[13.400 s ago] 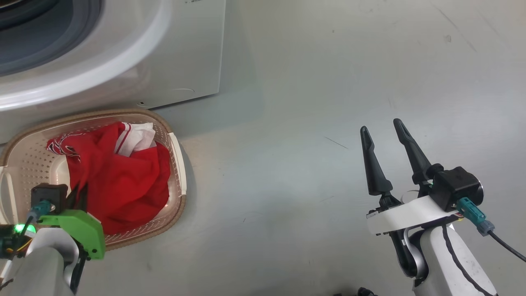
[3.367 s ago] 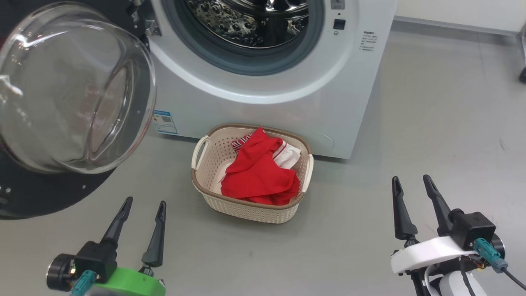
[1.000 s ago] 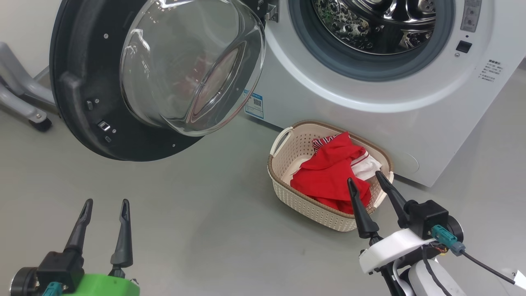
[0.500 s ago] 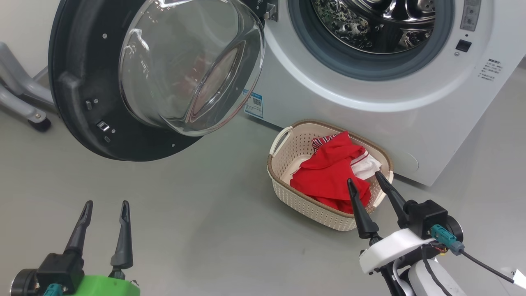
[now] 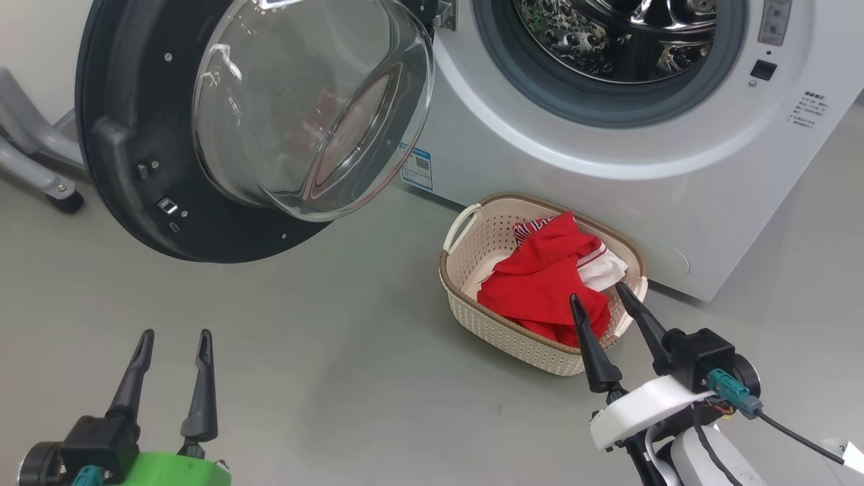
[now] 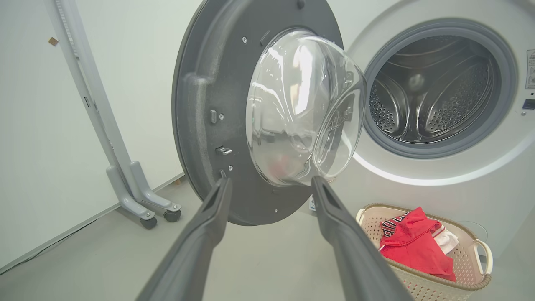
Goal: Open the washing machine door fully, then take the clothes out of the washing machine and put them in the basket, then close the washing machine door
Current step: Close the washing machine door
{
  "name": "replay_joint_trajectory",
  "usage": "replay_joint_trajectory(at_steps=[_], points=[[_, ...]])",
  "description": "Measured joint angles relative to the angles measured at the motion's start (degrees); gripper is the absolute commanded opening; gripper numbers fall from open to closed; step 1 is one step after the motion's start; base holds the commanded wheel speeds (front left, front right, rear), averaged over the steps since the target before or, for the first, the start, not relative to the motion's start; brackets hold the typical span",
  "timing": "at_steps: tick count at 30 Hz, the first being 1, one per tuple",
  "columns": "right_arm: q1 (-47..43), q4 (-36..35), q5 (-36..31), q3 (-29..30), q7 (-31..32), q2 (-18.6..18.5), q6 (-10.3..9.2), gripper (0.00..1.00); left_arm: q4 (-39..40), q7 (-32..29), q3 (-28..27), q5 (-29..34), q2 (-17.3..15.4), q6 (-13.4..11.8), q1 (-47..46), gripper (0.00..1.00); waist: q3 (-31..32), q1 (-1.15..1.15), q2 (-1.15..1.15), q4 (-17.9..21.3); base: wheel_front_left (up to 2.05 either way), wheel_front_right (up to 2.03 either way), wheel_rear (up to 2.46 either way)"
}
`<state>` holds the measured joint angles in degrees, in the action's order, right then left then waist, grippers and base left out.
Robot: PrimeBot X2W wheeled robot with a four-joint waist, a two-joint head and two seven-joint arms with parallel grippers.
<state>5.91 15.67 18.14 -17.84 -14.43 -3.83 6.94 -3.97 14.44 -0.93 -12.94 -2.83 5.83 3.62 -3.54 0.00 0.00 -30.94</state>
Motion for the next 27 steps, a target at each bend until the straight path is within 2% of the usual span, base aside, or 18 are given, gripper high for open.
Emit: replay_joint_trajectory(at_steps=[1,14,20,27], points=[[0.01,0.00,0.00,-0.03,0.00,0.00,0.00,1.00,0.00,0.00,-0.02,0.00,0.00,0.00,0.00,0.00,-0.04,0.00,0.00,-0.01,0.00,0.00,0.00],[0.15,0.00,0.00,-0.48,0.00,-0.36,0.01,1.00,-0.01,0.00,-0.30,-0.05,0.12,0.02,0.03,0.00,-0.46,0.00,0.00,-0.04,0.00,0.00,0.00],[0.15,-0.41,-0.32,-1.08,0.00,-0.66,0.00,1.00,0.14,0.00,-2.16,-0.19,-0.04,0.08,0.01,0.00,-1.00,0.00,0.00,0.01,0.00,0.00,0.00],[0.14,-1.53,-0.81,-0.68,-0.01,-1.48,-0.60,1.00,1.82,0.01,-3.55,0.57,-3.93,0.54,-1.47,0.00,-2.77,0.00,0.00,0.06,0.00,0.00,0.00]])
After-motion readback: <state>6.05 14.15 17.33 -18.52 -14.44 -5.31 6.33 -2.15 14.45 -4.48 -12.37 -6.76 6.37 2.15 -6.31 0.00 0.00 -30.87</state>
